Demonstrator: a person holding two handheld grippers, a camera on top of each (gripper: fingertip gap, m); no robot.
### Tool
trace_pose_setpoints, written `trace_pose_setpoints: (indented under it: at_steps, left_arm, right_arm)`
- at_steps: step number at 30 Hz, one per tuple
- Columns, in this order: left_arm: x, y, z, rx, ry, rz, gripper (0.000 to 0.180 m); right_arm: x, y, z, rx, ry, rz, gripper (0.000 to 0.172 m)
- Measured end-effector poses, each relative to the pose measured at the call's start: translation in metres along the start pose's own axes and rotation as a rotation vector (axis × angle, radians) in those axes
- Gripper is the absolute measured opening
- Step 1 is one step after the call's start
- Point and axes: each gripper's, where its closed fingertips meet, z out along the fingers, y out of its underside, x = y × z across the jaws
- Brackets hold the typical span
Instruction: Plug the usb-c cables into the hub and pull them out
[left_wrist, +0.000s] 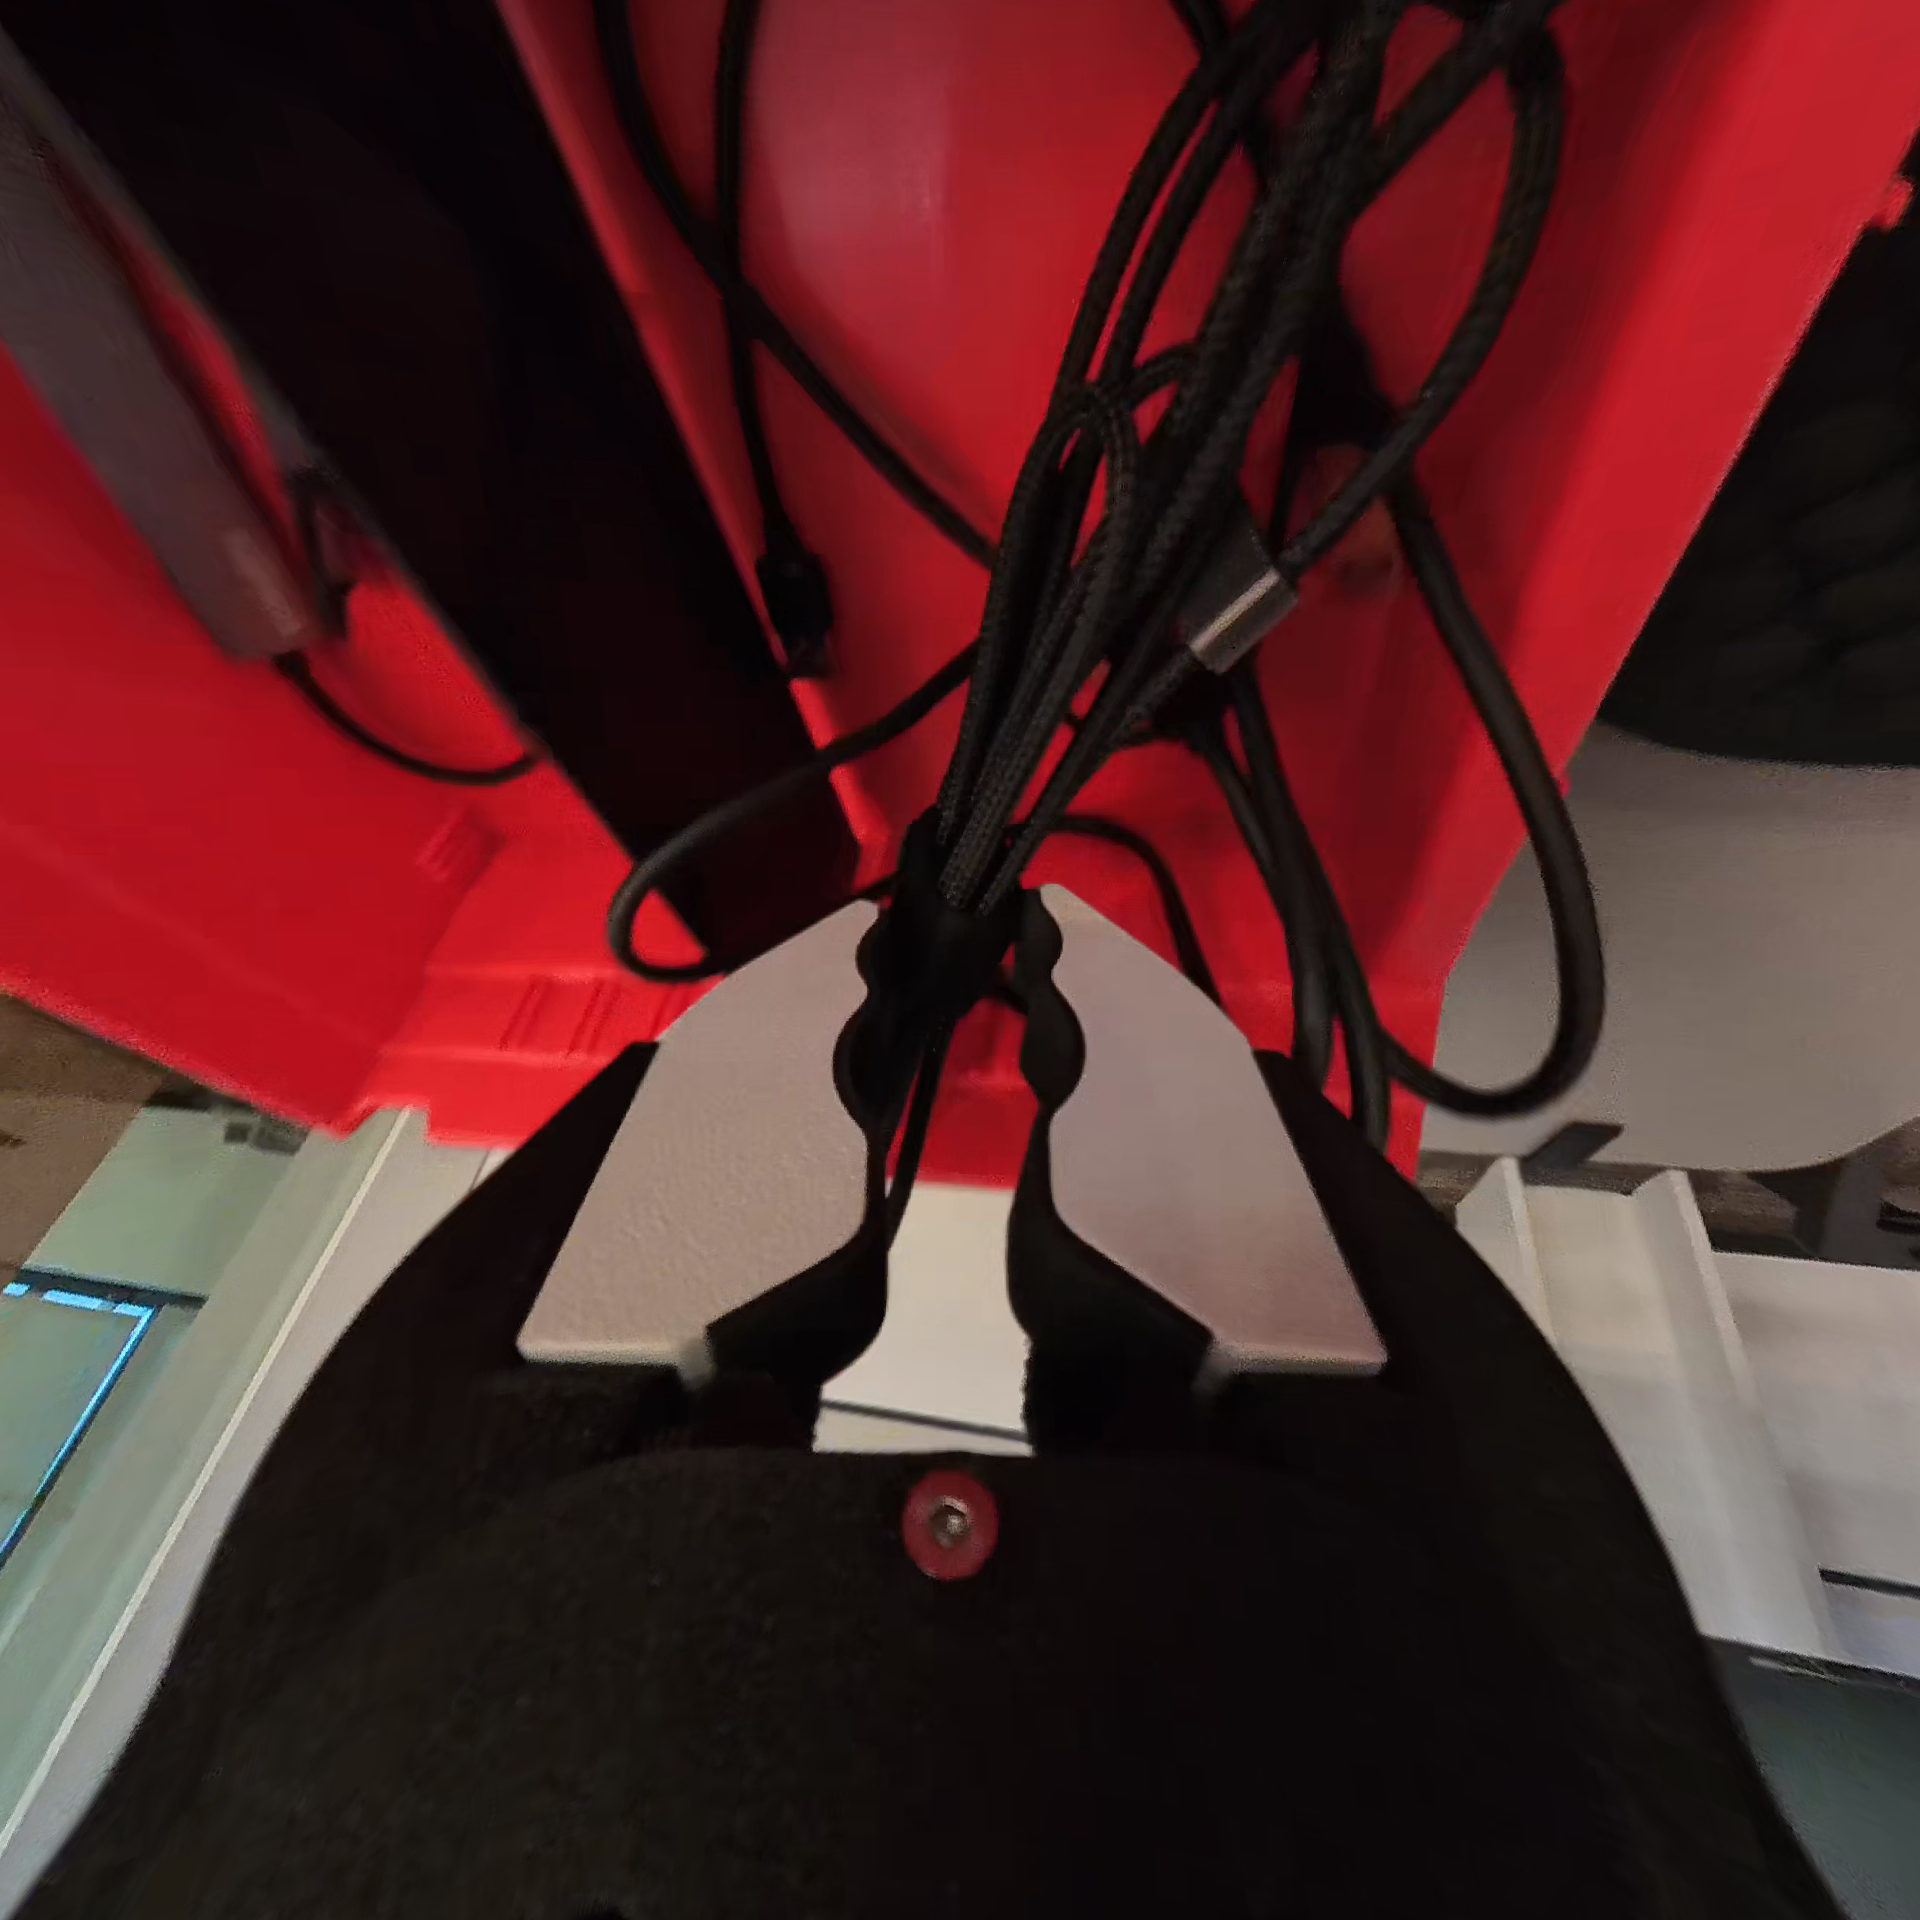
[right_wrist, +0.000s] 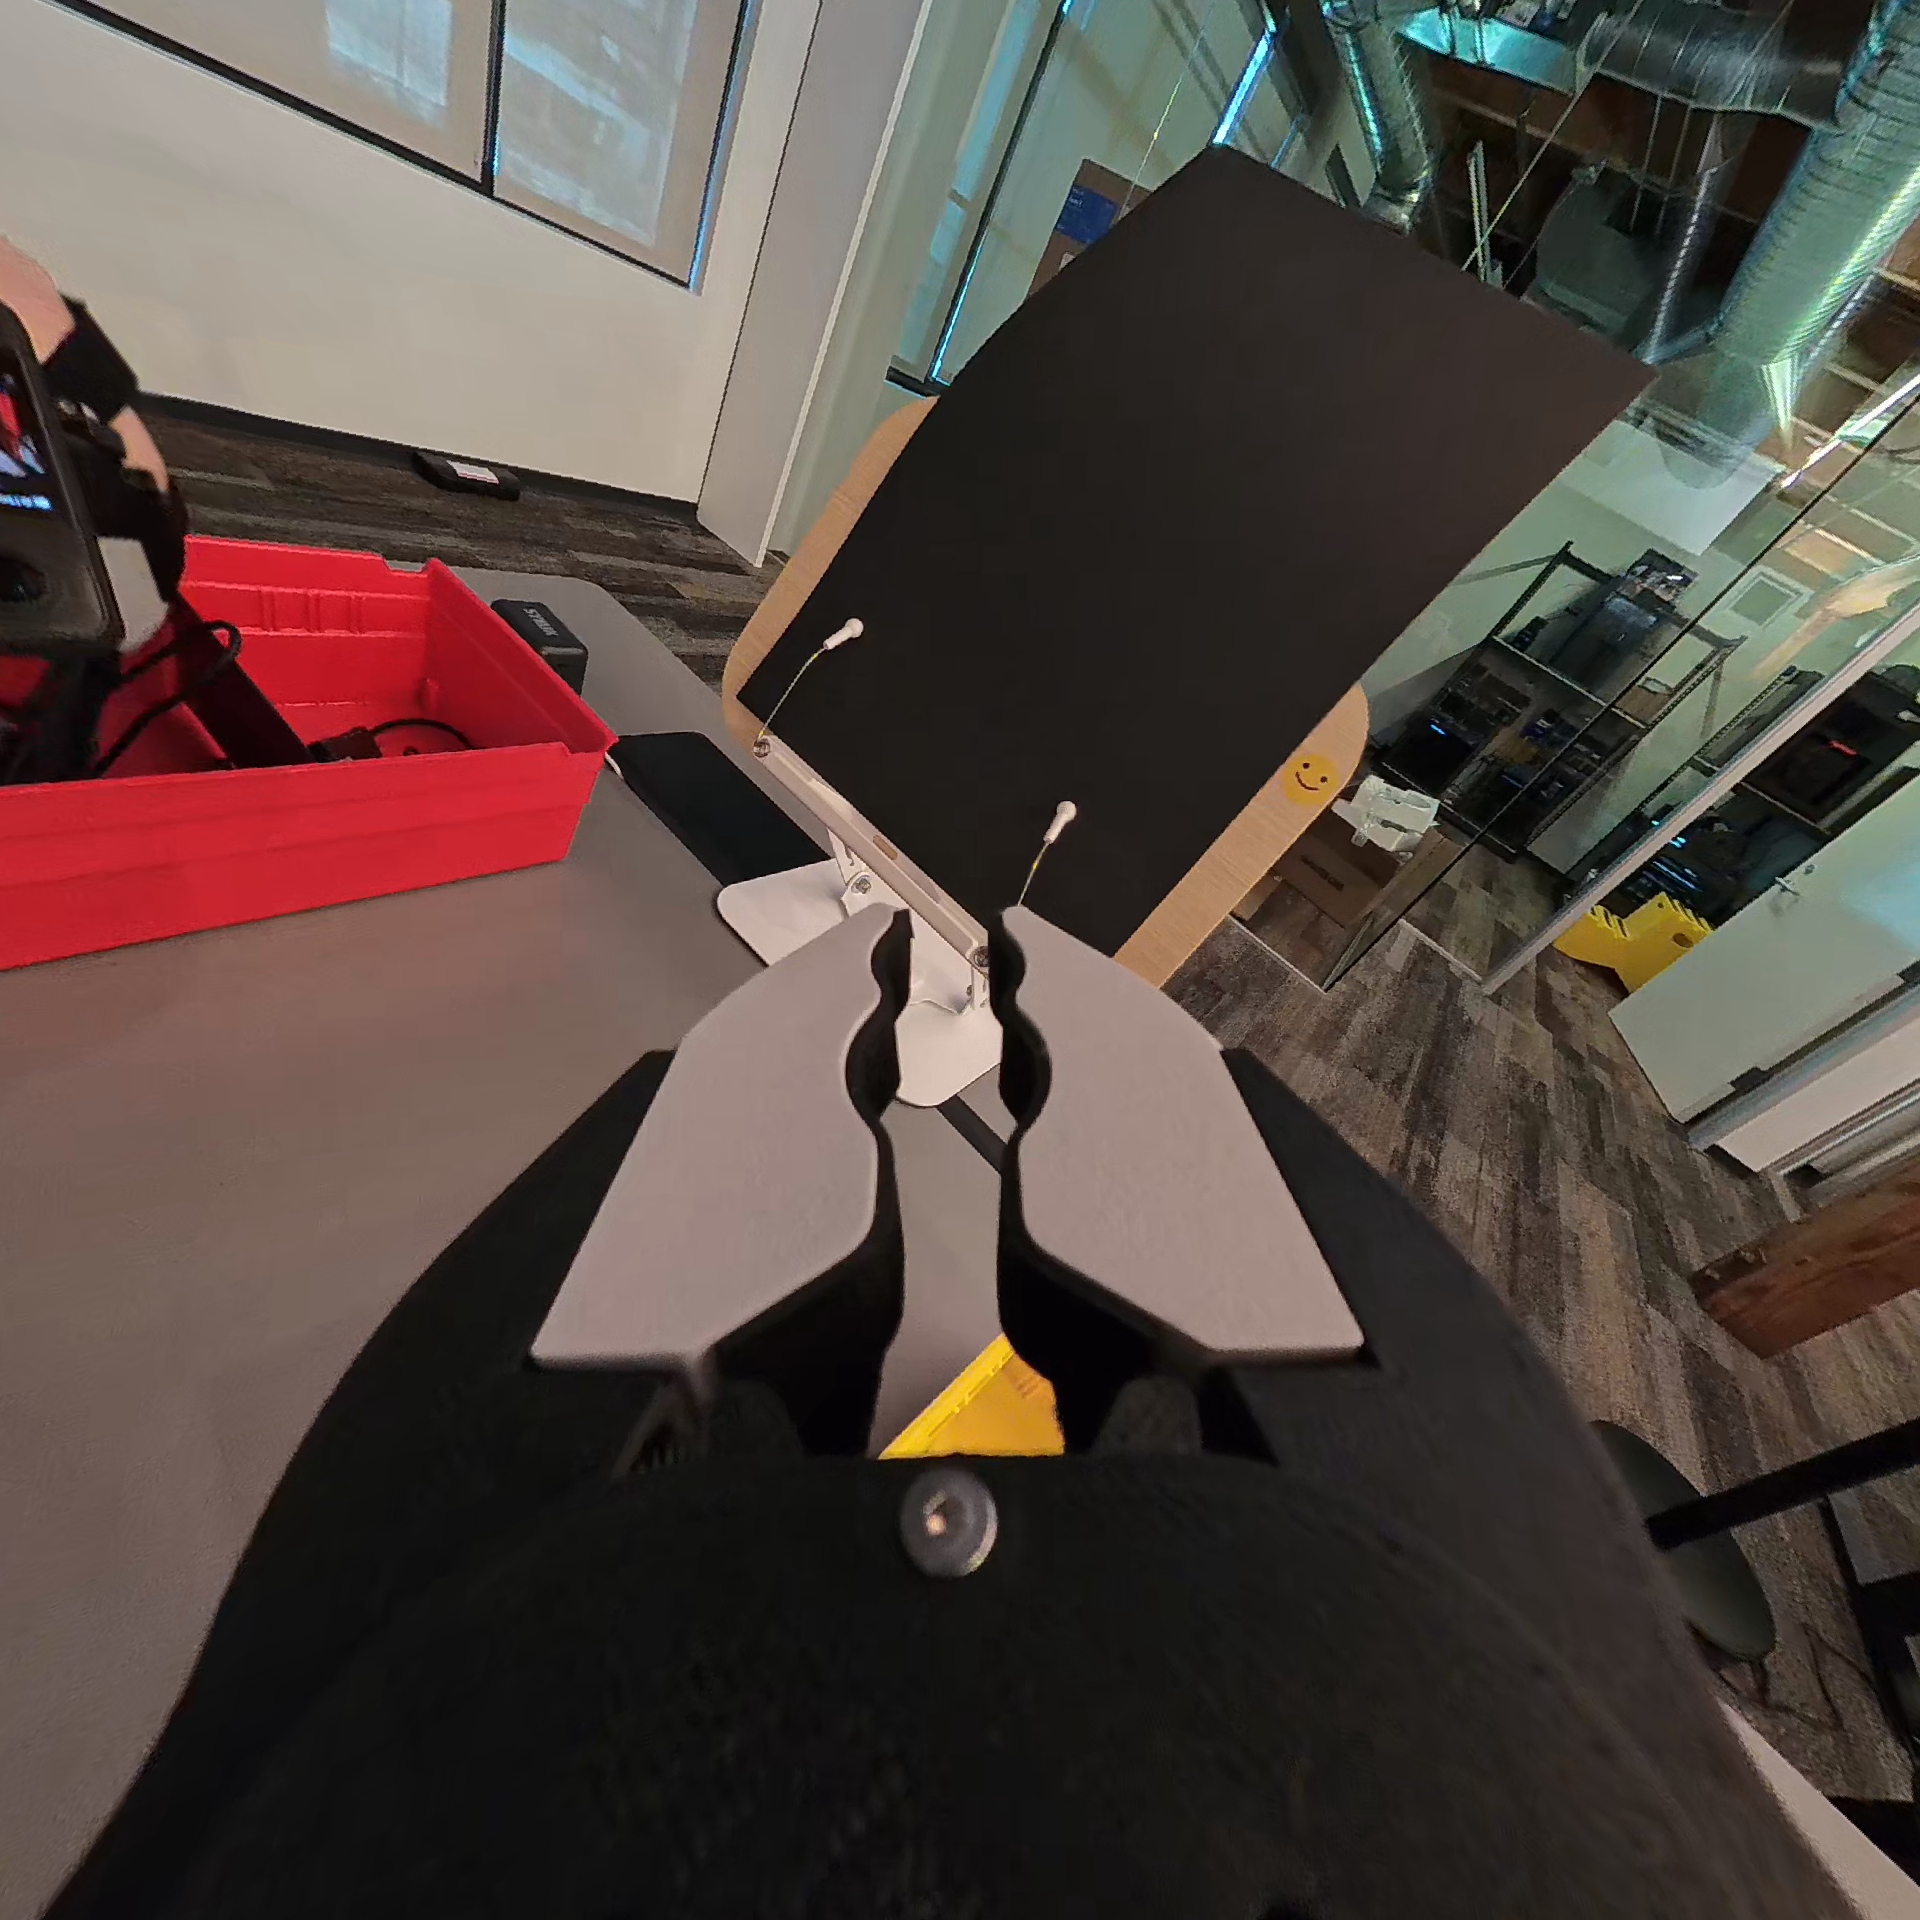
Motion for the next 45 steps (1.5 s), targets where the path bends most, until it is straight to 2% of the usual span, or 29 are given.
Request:
trace_pose_setpoints:
  at_steps: [7, 11, 15, 19, 24, 28, 31, 36, 40, 45]
  left_arm:
    - [-0.025, 0.025, -0.082, 0.017, -0.151, -0.078, 0.021]
    - [-0.042, 0.027, -0.144, 0.108, -0.254, -0.148, 0.021]
    - [-0.053, -0.006, -0.203, 0.333, -0.293, -0.212, 0.021]
    - [-0.063, -0.073, -0.231, 0.587, -0.244, -0.312, 0.022]
    - [-0.073, -0.172, -0.203, 0.703, -0.103, -0.419, 0.022]
    - [-0.076, -0.245, -0.161, 0.666, -0.067, -0.464, 0.021]
    - [-0.078, -0.283, -0.125, 0.597, -0.073, -0.491, 0.021]
    - [-0.084, -0.307, -0.08, 0.455, -0.118, -0.553, 0.021]
    - [-0.091, -0.31, -0.068, 0.407, -0.22, -0.548, 0.022]
    - [-0.082, -0.316, -0.057, 0.404, -0.226, -0.525, 0.025]
  right_arm:
    - [0.003, -0.002, -0.004, 0.015, 0.001, 0.013, 0.014]
    - [0.004, -0.005, -0.008, 0.028, 0.003, 0.016, 0.014]
    - [0.006, -0.008, -0.013, 0.035, 0.003, 0.022, 0.014]
    - [0.009, -0.011, -0.023, 0.044, 0.005, 0.033, 0.014]
    - [0.013, -0.019, -0.039, 0.076, 0.008, 0.053, 0.014]
    - [0.014, -0.02, -0.047, 0.078, -0.005, 0.054, 0.015]
    - [0.017, -0.021, -0.052, 0.088, 0.008, 0.055, 0.016]
    - [0.023, -0.026, -0.062, 0.11, 0.025, 0.048, 0.017]
    - [0.031, -0.026, -0.069, 0.125, 0.043, 0.062, 0.017]
    - [0.037, -0.024, -0.07, 0.142, 0.037, 0.098, 0.017]
